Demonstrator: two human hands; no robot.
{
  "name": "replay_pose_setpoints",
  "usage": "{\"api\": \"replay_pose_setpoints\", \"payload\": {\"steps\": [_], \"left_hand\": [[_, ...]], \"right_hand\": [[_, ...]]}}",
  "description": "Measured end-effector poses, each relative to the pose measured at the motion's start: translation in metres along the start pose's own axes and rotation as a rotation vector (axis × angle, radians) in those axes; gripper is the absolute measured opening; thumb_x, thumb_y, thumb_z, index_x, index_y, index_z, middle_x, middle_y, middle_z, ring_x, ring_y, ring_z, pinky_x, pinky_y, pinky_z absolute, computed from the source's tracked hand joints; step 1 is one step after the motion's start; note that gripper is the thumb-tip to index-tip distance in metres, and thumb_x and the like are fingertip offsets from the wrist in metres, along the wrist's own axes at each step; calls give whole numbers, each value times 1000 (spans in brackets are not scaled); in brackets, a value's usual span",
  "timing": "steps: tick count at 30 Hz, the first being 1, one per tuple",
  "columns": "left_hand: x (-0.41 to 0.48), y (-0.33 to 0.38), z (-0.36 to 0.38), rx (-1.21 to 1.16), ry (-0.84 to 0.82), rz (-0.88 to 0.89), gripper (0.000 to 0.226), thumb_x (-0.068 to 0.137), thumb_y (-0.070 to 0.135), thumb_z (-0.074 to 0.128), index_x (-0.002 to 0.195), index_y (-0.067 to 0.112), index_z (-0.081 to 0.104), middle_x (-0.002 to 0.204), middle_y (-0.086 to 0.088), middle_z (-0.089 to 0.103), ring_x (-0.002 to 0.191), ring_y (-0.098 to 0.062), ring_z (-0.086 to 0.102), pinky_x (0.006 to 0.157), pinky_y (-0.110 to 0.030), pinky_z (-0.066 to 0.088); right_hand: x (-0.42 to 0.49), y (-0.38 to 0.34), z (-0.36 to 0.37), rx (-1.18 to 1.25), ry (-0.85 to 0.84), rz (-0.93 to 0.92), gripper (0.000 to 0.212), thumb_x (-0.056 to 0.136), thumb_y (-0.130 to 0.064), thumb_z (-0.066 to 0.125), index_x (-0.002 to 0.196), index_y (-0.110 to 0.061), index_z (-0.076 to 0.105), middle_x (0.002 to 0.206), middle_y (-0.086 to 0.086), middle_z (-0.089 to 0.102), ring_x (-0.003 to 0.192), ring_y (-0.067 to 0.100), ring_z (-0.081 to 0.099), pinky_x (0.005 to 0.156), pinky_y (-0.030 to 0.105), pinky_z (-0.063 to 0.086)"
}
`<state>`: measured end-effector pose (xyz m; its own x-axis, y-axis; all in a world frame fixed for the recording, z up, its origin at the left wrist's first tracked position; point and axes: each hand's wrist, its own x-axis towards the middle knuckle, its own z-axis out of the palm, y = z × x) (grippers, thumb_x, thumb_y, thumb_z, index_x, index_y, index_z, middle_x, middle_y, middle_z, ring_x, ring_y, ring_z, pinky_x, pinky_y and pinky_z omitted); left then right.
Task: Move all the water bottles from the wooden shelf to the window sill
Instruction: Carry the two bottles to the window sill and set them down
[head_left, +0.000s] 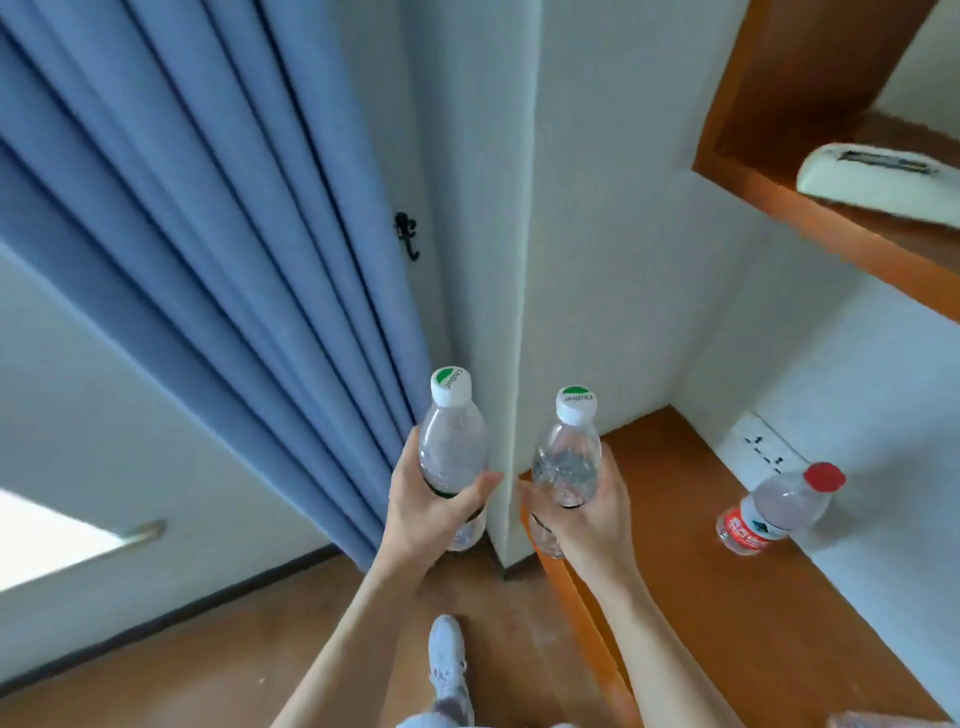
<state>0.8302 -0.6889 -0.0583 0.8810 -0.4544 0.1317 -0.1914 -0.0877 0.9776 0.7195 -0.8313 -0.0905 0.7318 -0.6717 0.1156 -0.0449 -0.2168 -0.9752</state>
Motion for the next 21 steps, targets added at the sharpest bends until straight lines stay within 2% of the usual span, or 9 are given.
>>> {"api": "replay_pose_setpoints", "payload": {"steps": [1,3,5,8,11,16,21], "left_hand": [[-10,-3,-15,10,63,-23,58,62,30,83,113,34,56,98,7,69,93,-5,65,75,-15,50],[-31,-8,-45,23,184,-58,58,60,34,85,111,37,57,97,12,68,95,-6,65,75,-18,51],[-51,-11,-76,21,288,-77,54,59,37,86,105,40,58,97,10,68,94,-10,65,76,-23,53],[-83,-13,-122,50,440,-104,55,58,42,86,105,35,59,97,3,68,94,-15,66,78,-30,56],[-115,-12,-165,50,627,-121,56,54,43,85,102,30,60,94,2,69,89,-13,67,74,-24,55],[-174,-20,-230,96,869,-179,56,56,45,86,105,36,58,95,4,68,90,-14,67,74,-26,55],[-214,-30,-294,163,1018,-223,59,59,47,85,108,34,56,93,5,67,89,-16,68,73,-29,57]], "right_hand": [[-2,-2,12,9,-50,-5,59,72,-29,90,121,-22,58,108,-8,69,105,16,67,89,33,55],[-8,-10,39,15,-151,-17,54,72,-27,90,117,-25,59,106,-17,68,105,6,65,88,20,52],[-15,-21,68,22,-265,-39,54,73,-24,89,116,-28,59,106,-22,67,105,-3,62,85,9,46],[-32,-35,114,32,-434,-62,57,72,-25,90,117,-36,57,111,-18,68,105,-4,63,87,11,47],[-51,-49,162,50,-564,-97,56,69,-21,91,108,-42,56,109,-17,67,101,-5,63,83,7,45],[-93,-66,237,60,-781,-150,55,64,-31,88,110,-31,59,110,-11,68,98,4,66,83,15,49],[-132,-77,309,65,-944,-185,56,66,-20,93,107,-34,57,101,-22,65,93,3,66,78,15,51]]}}
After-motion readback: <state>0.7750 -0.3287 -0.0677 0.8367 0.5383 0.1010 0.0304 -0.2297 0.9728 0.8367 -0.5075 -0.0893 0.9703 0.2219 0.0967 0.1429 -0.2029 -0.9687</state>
